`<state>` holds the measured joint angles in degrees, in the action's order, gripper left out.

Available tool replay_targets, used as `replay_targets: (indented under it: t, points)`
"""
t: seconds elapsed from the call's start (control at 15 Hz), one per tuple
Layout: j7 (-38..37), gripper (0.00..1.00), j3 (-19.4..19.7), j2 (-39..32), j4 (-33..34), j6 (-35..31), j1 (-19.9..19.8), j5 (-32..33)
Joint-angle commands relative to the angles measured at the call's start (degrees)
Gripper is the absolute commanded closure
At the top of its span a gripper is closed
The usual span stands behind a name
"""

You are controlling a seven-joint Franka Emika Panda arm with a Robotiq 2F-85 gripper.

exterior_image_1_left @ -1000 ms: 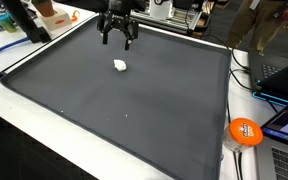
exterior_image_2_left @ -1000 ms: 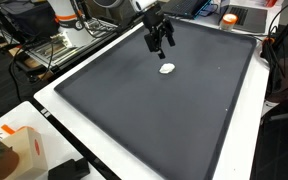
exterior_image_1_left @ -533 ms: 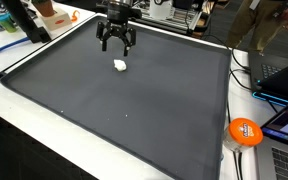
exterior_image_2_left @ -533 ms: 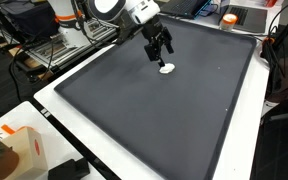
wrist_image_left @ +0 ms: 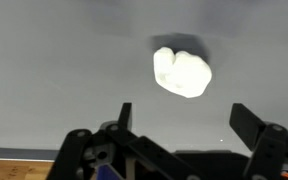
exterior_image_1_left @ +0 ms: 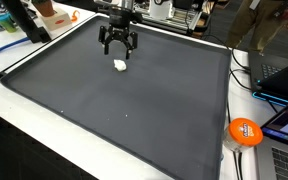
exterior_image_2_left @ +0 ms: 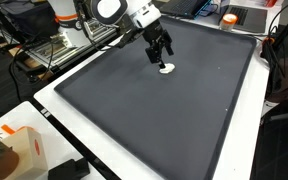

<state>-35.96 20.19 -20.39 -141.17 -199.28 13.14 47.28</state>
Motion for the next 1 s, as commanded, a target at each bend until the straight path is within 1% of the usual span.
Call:
replay_targets:
  t: [0.0,0.27,0.47,0.53,0.6,0.67,0.8,0.87,0.93]
  points:
    - [3.97,0.0,1.83,-1.41,0.7,-4.38,1.5,-0.08]
    - [10.38,0.0,2.61,-2.82,-0.35,-10.93,1.64,0.25]
    - [14.58,0.0,3.3,-4.42,-0.76,-14.2,2.52,-2.1]
    - [22.44,0.0,-7.46,-2.96,-2.09,-12.19,-7.21,-6.96]
    - [17.82,0.0,1.78,-5.21,-0.99,-14.69,1.47,-4.59]
    - [19.95,0.0,0.46,-5.35,-1.3,-14.7,0.44,-6.09]
    - [21.05,0.0,1.2,-6.06,-1.58,-15.56,1.12,-7.64]
    - [28.2,0.0,-8.15,-4.74,-2.79,-13.82,-7.28,-12.72]
    - [29.83,0.0,-9.05,-5.11,-2.94,-14.32,-7.85,-14.65]
